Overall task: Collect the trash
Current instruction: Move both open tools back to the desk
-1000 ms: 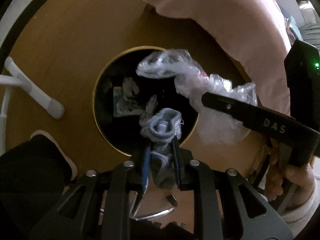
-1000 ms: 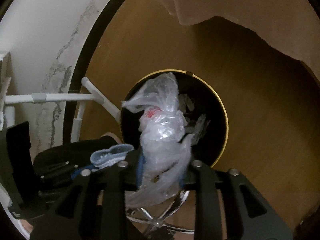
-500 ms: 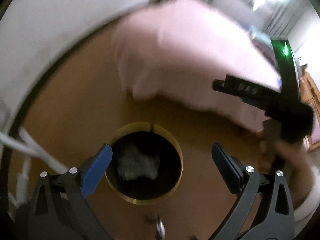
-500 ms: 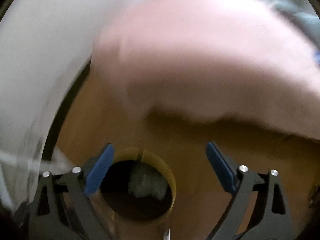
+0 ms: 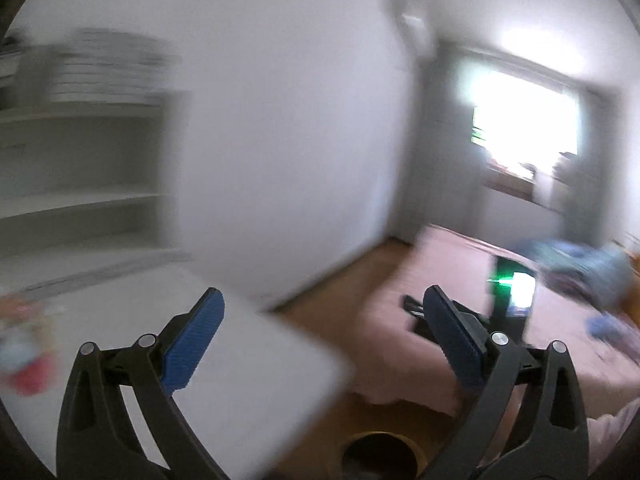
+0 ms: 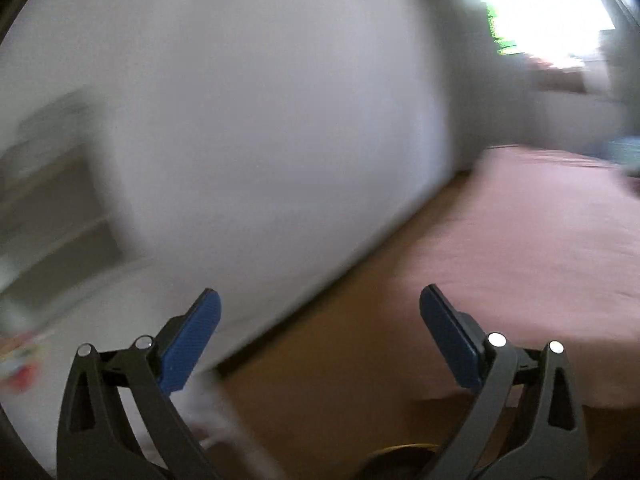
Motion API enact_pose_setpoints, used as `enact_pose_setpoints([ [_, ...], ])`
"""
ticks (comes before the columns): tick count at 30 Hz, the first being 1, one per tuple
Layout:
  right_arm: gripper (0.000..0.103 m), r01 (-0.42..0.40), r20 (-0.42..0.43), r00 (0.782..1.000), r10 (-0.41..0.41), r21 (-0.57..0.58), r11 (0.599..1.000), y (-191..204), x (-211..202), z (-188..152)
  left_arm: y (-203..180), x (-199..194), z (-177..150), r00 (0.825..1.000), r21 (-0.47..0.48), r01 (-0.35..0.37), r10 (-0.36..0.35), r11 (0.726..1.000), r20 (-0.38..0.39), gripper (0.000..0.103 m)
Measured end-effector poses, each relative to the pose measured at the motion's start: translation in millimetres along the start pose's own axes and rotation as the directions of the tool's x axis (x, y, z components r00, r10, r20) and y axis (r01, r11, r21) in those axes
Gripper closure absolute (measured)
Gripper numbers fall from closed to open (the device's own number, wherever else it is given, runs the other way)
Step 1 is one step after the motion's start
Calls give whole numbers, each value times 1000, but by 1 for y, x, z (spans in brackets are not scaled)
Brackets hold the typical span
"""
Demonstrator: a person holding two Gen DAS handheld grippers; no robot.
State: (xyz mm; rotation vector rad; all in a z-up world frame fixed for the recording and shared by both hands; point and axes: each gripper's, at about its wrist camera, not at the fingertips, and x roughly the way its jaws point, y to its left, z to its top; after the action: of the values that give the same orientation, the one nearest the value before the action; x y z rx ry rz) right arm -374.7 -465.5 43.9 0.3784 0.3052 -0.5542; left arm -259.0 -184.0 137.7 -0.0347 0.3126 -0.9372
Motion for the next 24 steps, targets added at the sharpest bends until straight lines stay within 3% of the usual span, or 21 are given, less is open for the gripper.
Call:
enact_pose_setpoints([
  [2,7,-176,-65,983,172,-78,981,59,12,-3,56,-31,0,987,-65,-161,160,985,-26,6],
  [4,7,-354,-137,931,337,-121,927,117,17,-10,104,-58,-3,952,-102,-300,292,948,-87,6],
  [6,7,-484,-214,866,451,-142,863,179,25,-18,145,-87,-10,895,-116,-440,425,891,-133,6],
  [8,7,-560,-269,817,510,-154,814,231,28,-28,185,-113,-19,823,-127,-562,535,817,-192,6],
  [10,7,-626,-337,763,551,-175,760,278,38,-36,219,-138,-26,771,-167,-632,591,757,-236,6],
  [11,7,-673,-385,721,577,-187,716,306,43,-42,233,-152,-29,752,-192,-656,609,730,-251,6],
  [12,7,-722,-440,671,598,-201,662,337,48,-51,244,-164,-33,737,-215,-674,622,707,-264,6],
  [13,7,-753,-476,637,606,-215,622,357,50,-56,250,-170,-39,723,-230,-690,633,687,-278,6],
  [14,7,-771,-508,618,600,-242,589,373,51,-62,257,-176,-43,713,-236,-699,638,675,-290,6],
  [18,7,-797,-566,594,572,-312,518,418,57,-80,270,-172,-51,685,-209,-724,648,657,-333,6],
  [24,7,-785,-595,603,531,-327,526,442,71,-95,280,-180,-65,676,-202,-730,644,653,-359,6],
])
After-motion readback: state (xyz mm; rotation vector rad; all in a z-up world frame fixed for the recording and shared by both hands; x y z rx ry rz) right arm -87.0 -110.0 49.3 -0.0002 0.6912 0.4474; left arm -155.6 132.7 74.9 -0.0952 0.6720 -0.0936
